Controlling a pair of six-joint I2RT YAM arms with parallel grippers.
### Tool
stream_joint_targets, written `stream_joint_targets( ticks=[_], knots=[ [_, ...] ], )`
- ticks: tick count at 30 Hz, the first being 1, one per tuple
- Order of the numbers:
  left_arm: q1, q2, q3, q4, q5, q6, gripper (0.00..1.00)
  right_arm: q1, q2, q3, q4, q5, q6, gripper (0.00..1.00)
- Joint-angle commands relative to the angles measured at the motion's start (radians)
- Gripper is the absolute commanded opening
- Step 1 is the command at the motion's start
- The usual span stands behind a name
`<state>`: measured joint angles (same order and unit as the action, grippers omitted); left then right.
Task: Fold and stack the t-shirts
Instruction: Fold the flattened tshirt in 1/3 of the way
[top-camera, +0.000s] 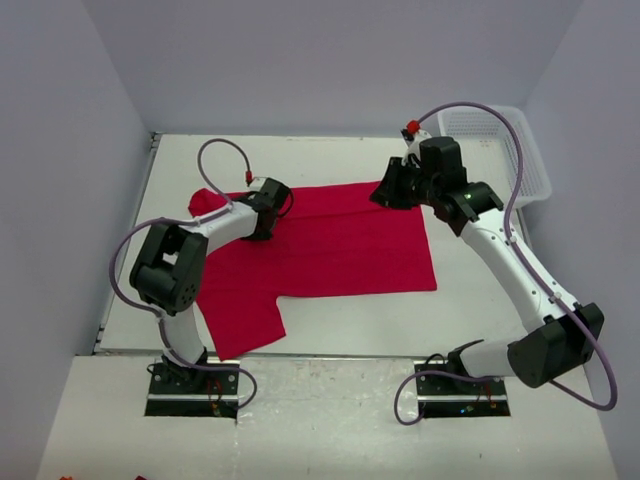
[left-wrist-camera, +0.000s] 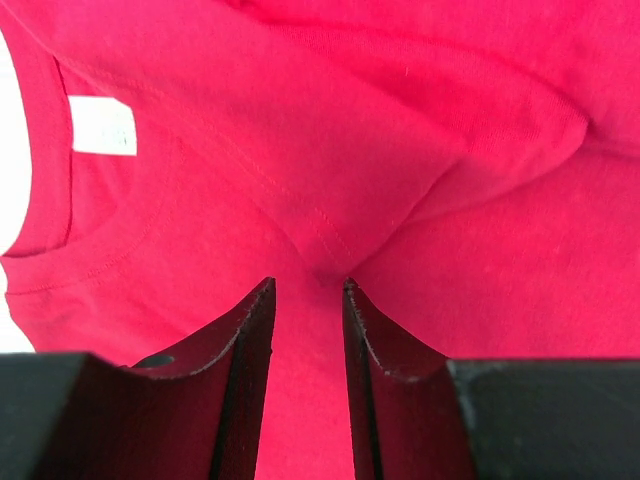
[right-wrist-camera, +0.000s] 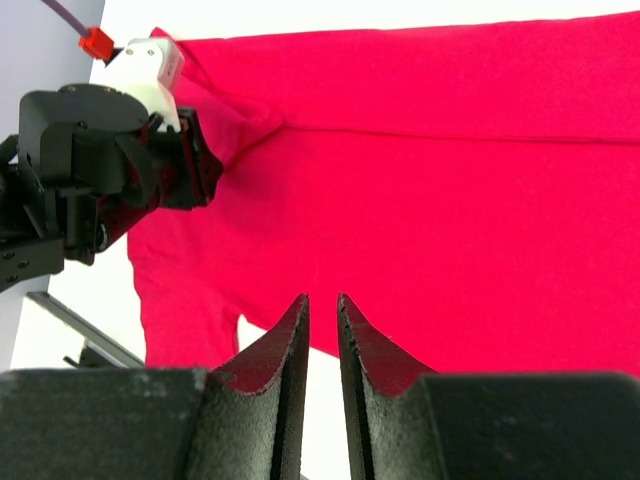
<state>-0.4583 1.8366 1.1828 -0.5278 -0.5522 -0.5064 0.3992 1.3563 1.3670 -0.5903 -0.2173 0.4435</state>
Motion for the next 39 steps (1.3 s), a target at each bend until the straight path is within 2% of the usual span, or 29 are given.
stream_joint_targets(
  ticks=[1,15,31,33,36,39],
  knots=[
    [0.0,0.019,0.06,0.011,-0.071,0.019,0.34,-0.016,-0.019,-0.011,0.027,-0.047,-0.019,0.19],
    [0.026,0.07,0.112,0.049,0.067,0.083,0.35,-0.069,-0.054,-0.058,0.069,-0.131,-0.005,0.18],
    [0.047,0.115,0.12,0.028,0.158,0.1,0.35,-0.1,-0.065,-0.059,0.081,-0.188,0.004,0.19],
    [0.047,0.112,0.117,0.031,0.155,0.097,0.33,-0.1,-0.063,-0.062,0.083,-0.192,0.008,0.19],
    [0.047,0.108,0.117,0.029,0.153,0.094,0.24,-0.1,-0.06,-0.065,0.086,-0.195,0.009,0.19],
    [0.049,0.107,0.115,0.028,0.158,0.091,0.21,-0.1,-0.068,-0.074,0.095,-0.198,0.012,0.19]
  ],
)
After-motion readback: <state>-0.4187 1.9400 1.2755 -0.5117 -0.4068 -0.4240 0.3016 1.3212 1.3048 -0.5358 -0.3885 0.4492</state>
